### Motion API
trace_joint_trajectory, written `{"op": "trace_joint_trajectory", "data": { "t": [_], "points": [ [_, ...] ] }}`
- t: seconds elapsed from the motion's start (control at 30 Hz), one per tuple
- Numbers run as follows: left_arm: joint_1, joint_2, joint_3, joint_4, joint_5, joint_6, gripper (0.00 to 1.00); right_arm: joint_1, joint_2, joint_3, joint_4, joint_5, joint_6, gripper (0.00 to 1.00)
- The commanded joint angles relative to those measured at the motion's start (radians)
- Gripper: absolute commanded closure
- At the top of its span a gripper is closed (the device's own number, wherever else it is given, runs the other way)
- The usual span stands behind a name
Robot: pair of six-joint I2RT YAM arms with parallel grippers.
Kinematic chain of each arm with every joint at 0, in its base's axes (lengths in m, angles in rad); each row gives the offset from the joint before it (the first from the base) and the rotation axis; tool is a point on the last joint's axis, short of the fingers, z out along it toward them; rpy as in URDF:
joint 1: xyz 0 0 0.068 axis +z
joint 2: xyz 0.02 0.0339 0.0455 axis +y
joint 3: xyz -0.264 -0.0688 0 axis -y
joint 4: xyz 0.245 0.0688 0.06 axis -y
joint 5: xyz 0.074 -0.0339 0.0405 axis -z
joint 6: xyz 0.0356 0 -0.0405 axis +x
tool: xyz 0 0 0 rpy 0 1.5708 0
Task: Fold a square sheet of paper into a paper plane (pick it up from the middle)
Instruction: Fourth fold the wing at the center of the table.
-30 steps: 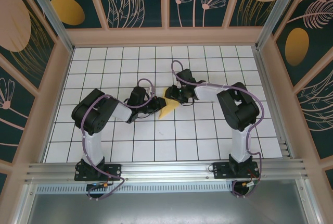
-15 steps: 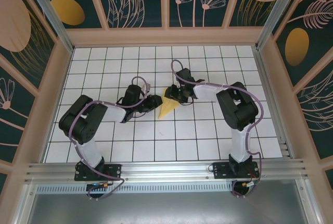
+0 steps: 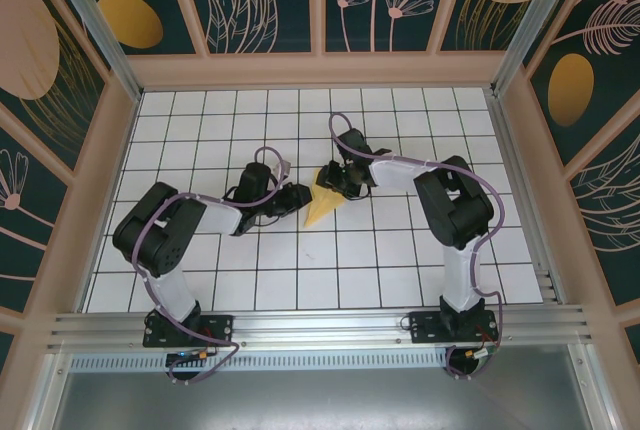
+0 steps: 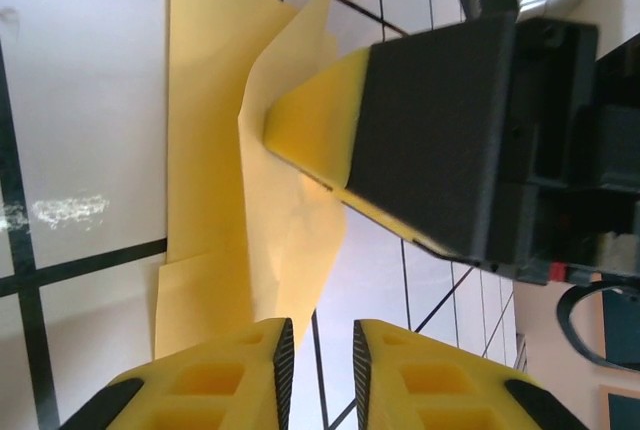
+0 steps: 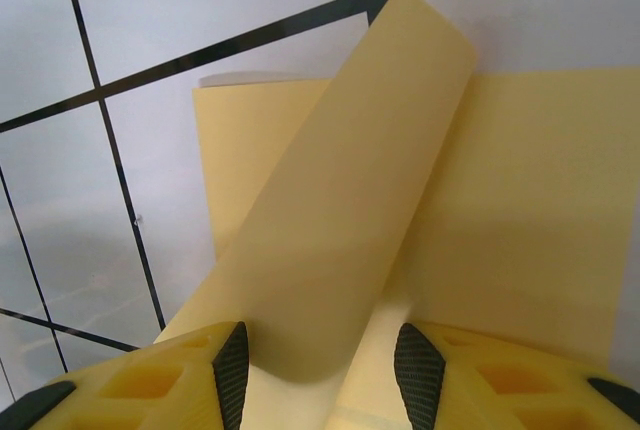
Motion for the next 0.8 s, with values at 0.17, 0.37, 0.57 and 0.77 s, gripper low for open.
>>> {"op": "trace_joint_trajectory", "data": {
  "t": [0.17, 0.37, 0.57, 0.77],
  "points": [
    [-0.014, 0.046, 0.058, 0.019, 0.065, -0.001, 0.77, -0.009, 0.107, -0.011, -0.146, 0.12, 0.037, 0.53],
    [-0.014, 0.073, 0.102, -0.071, 0.06, 0.035, 0.78, -0.013, 0.112, -0.007, -0.159, 0.125, 0.046, 0.53],
    [-0.014, 0.088, 0.138, -0.183, 0.01, 0.082, 0.8, -0.016, 0.114, -0.006, -0.163, 0.126, 0.05, 0.53],
    [-0.014, 0.104, 0.153, -0.207, -0.006, 0.086, 0.82, -0.016, 0.114, -0.01, -0.164, 0.129, 0.052, 0.54]
  ]
}}
